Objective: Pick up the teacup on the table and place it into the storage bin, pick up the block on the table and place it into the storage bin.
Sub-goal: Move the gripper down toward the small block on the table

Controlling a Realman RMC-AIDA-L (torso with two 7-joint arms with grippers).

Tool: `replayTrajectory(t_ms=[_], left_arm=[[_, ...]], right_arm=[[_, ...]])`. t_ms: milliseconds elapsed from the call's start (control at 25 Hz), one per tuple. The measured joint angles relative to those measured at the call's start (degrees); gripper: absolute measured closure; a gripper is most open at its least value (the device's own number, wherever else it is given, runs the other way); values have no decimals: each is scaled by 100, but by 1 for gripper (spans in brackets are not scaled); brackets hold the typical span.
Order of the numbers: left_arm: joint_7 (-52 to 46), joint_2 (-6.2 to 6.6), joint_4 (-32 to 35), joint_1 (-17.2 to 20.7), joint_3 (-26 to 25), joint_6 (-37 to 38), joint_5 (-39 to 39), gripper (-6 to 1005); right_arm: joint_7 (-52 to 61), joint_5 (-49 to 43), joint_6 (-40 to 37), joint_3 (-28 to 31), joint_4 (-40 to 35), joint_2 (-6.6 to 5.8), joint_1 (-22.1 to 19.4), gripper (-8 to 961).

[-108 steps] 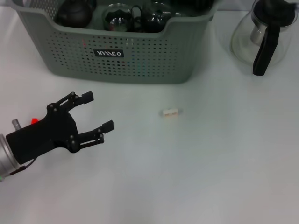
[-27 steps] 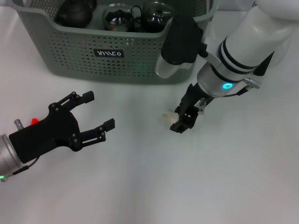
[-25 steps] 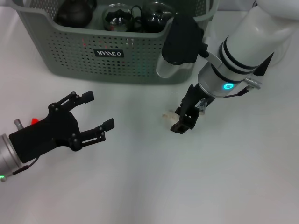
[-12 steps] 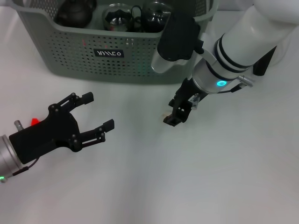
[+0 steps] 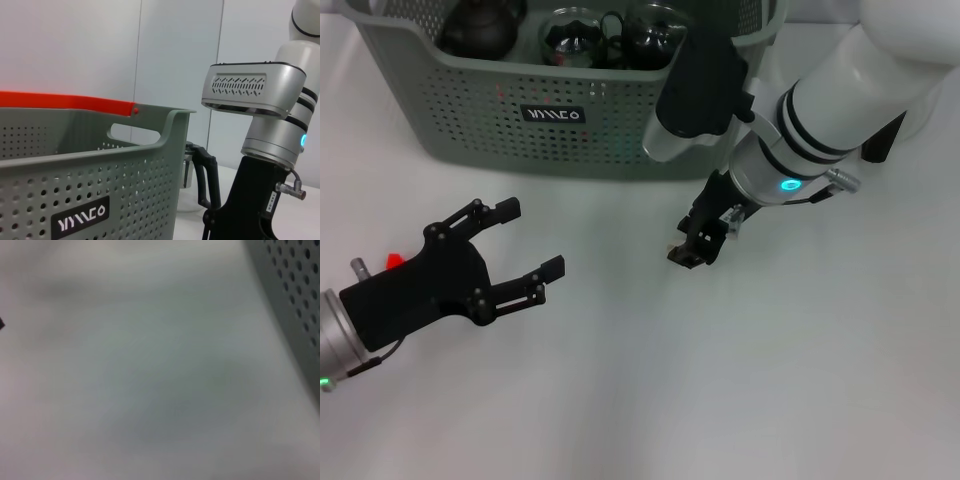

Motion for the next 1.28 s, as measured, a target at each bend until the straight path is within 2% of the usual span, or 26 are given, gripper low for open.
replayTrajectory(t_ms=[640, 840, 1040, 1280], left_arm=[[0, 0, -2, -15, 0, 0, -14, 98], [0, 0, -2, -16, 0, 0, -14, 98], [0, 0, -2, -16, 0, 0, -17, 98], [0, 0, -2, -16, 0, 0, -22, 98]], right_arm=[[5, 1, 46, -88, 54, 3, 0, 542], [5, 1, 67, -128, 43, 10, 0, 587], [5, 15, 59, -132, 28, 10, 0, 773], [5, 120, 19, -131, 11, -19, -4, 776]])
